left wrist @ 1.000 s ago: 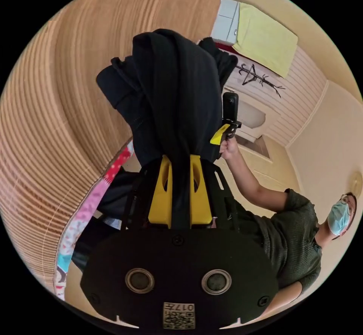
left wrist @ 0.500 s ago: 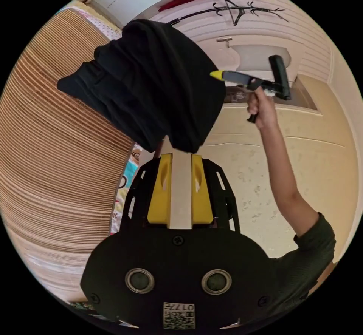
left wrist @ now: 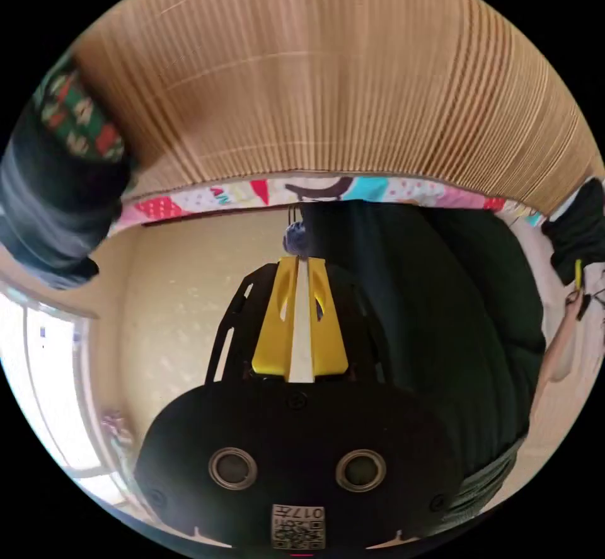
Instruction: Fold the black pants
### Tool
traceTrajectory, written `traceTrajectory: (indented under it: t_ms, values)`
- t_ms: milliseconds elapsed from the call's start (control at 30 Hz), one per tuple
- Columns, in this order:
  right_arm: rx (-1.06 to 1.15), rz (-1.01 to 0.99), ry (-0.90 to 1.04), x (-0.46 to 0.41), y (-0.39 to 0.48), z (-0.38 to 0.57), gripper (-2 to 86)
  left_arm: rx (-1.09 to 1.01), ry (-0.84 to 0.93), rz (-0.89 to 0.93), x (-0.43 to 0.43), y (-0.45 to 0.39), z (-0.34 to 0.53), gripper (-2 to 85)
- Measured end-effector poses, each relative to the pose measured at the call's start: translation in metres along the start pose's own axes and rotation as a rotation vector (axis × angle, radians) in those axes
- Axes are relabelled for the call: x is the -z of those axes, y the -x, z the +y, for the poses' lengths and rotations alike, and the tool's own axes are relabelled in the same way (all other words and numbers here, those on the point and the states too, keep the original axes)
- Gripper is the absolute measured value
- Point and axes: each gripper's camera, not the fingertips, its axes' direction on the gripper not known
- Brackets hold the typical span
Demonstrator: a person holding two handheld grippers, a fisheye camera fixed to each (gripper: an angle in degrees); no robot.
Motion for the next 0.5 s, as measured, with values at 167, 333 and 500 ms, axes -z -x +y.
traceTrajectory:
  t_ms: [167, 333, 500]
  values:
    - [-0.095, 0.002, -0.261, 0.040, 0.033, 0.068, 0.3, 0.174, -0.325, 0.580, -0.047, 0.092, 0.089, -0.6]
    - [0.032, -0.120, -0.460, 0.037, 0.108, 0.185, 0.4, 0.132, -0.506, 0.884, -0.150, 0.084, 0.133, 1.2]
    - [0.063, -0.497, -0.240, -0.050, 0.161, 0.248, 0.4, 0.002, -0.497, 0.732, -0.182, 0.062, 0.147, 5.0]
